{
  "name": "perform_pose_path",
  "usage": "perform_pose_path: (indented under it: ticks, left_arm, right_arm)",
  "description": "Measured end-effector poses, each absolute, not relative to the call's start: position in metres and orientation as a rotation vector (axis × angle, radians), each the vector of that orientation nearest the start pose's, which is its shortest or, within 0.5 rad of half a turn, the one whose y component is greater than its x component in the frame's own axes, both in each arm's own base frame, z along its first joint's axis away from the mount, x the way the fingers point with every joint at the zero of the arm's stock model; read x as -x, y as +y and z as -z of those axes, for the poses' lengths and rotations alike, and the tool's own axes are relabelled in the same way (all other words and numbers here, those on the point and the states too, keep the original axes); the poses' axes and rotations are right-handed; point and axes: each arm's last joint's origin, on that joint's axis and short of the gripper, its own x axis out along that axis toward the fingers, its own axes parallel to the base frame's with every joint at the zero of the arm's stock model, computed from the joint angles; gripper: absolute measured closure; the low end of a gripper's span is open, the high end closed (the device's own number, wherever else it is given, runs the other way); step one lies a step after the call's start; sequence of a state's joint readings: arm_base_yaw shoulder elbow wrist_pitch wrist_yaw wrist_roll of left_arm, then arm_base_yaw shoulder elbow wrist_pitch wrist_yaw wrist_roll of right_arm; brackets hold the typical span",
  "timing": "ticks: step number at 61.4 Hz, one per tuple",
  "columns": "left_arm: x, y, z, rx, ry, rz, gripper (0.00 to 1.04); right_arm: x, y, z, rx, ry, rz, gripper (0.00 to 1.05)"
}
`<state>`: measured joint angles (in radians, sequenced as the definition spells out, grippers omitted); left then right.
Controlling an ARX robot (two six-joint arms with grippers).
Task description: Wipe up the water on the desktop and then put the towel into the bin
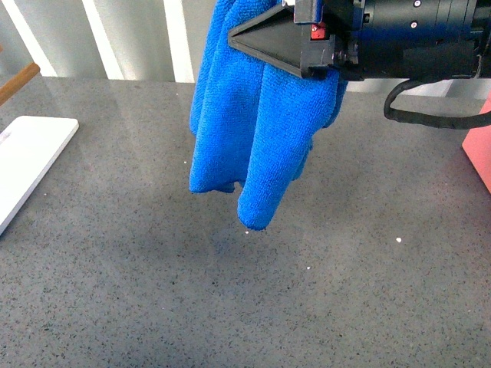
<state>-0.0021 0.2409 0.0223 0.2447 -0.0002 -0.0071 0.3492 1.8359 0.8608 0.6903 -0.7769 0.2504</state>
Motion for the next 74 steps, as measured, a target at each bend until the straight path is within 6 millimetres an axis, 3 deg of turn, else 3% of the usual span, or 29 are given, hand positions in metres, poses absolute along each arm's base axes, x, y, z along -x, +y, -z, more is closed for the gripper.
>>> perform_pose_path:
  ticks: [35,48,54,64,74]
  left_arm:
    - [-0.097,0.0,-0.171,0.008,-0.019,0.002,1.01]
    - [-0.097,0.0,-0.171,0.007,-0.019,0.002,0.58]
    - [-0.097,0.0,-0.171,0.007,-0.019,0.002,0.35]
    - [-0.096,0.0,-0.171,0.007,-0.02,0.002,0.08]
    - [-0.096,0.0,-0.171,0.005,-0.02,0.002,0.07]
  right_arm:
    - [-0.325,0.134,-0.164,-0.291,0.431,-1.049,0.99]
    - [-0.313,0.12,-0.147,-0.283,0.573,-0.907,0.99]
    - [-0.295,0.099,-0.125,-0.238,0.771,-0.807,0.99]
    - [-0.284,0.069,-0.106,-0.134,0.977,-0.673,0.99]
    - [-0.303,0.044,-0.078,-0.011,1.129,-0.525,0.99]
